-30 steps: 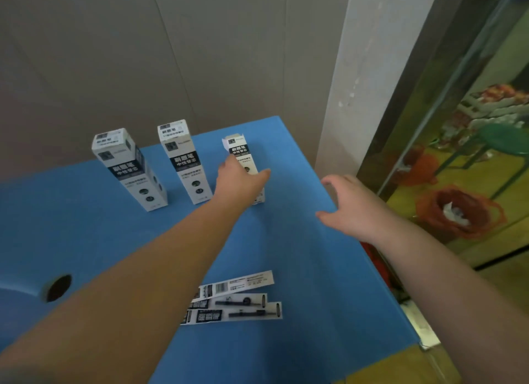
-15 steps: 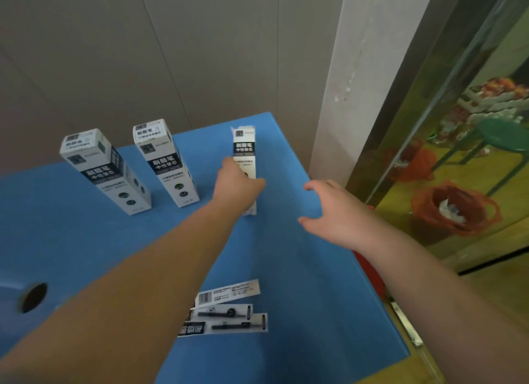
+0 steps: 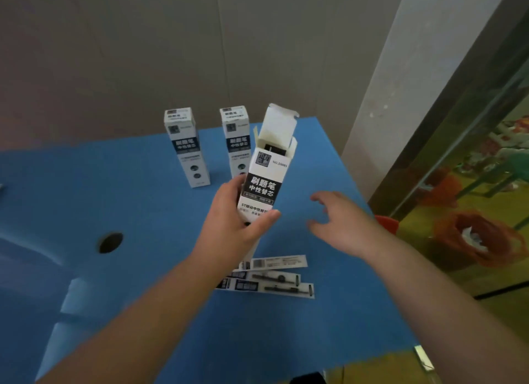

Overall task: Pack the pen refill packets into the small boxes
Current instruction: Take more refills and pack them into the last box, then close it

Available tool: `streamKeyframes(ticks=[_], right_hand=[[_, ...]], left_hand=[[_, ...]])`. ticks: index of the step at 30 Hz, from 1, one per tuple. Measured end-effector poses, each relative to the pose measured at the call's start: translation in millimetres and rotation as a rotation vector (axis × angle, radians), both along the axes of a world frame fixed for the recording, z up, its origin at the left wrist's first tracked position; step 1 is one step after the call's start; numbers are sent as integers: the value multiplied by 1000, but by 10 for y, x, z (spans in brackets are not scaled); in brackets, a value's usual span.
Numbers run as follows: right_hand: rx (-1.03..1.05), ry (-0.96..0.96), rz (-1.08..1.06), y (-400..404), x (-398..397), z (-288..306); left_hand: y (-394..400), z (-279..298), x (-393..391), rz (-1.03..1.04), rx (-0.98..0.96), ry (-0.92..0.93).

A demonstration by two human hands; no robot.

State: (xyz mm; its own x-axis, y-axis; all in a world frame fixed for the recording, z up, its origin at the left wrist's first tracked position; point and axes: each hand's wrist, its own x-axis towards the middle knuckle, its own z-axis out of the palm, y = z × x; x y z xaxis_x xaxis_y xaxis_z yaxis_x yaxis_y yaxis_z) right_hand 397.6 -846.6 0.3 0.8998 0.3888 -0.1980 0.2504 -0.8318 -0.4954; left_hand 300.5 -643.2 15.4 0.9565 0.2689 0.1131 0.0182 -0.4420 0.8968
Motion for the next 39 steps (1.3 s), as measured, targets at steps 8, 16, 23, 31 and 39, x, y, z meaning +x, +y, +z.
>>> streamKeyframes(ticks=[8,16,23,31,39], right_hand=[[-116,28,270,518,-614,-51],[-243,-51,375,768,-792,-226],[-412,-57,407,920,-853,-148],[-493,-109,382,993,-1042,-162],[-603,-183,342,1046,-1174,-169]], left_hand=[[604,-85,-643,122,-106,-38],[883,-248,-881,119,-70,-49],[954,-271,-961,105,-78,-64],[979,-251,-1013,79,-91,-73],[1011,-295,-1053,75,-133,-81]])
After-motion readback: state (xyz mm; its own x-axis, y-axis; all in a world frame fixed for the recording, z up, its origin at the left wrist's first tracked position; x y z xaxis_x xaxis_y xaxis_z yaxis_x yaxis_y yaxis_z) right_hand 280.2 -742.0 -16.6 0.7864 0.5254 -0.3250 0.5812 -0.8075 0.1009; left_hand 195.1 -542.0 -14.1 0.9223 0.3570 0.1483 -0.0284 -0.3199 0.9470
